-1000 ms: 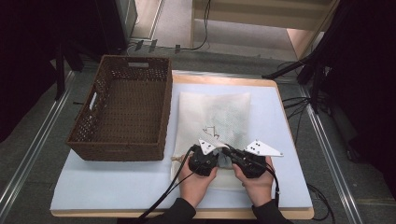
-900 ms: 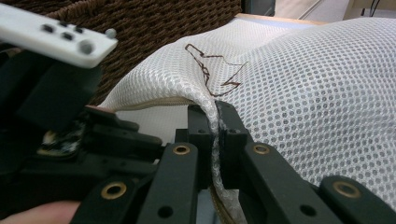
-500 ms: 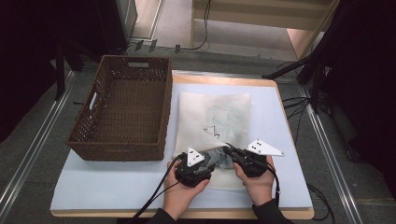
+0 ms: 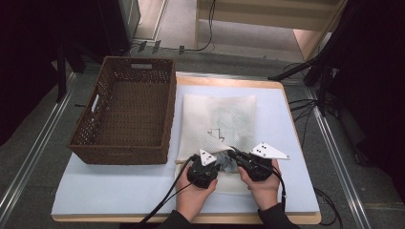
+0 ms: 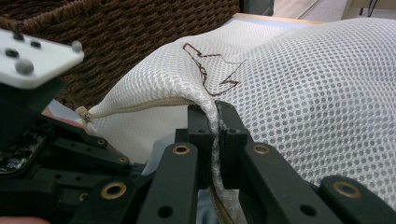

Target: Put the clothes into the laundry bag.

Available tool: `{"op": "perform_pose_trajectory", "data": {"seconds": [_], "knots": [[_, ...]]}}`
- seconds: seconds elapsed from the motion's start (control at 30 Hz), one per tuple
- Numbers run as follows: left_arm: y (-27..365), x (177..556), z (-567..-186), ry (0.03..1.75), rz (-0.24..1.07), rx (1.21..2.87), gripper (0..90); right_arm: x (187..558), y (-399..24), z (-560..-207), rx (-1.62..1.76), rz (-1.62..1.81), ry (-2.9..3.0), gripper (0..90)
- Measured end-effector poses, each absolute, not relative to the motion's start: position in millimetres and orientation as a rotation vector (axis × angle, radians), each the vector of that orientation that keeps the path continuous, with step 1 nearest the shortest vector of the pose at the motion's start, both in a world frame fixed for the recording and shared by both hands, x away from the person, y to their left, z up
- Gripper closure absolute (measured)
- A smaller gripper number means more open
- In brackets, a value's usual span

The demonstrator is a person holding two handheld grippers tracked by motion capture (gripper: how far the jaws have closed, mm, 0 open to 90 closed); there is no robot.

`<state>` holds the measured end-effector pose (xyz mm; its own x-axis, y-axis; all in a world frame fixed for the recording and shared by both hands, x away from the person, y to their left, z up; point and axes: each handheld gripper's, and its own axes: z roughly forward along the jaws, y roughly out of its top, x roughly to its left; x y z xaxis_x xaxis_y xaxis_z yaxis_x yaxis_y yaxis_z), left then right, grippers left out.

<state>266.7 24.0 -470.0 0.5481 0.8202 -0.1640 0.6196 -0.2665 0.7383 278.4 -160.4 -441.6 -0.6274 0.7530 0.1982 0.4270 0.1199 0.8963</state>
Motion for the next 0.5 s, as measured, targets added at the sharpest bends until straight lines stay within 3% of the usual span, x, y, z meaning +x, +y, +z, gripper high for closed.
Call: {"op": "perform_pose_trajectory", "data": {"seconds": [0.17,0.37,0.5], "knots": [[5,276,-471,1.177,0.405,2.015,88.9,279,-161,-443,1.16,1.505,2.099,86.9],[13,287,-473,1.256,0.587,2.018,89.1,280,-159,-449,1.155,1.448,2.128,86.9],[22,290,-475,1.248,0.54,1.985,87.0,281,-161,-452,1.176,1.45,2.132,86.9]]}}
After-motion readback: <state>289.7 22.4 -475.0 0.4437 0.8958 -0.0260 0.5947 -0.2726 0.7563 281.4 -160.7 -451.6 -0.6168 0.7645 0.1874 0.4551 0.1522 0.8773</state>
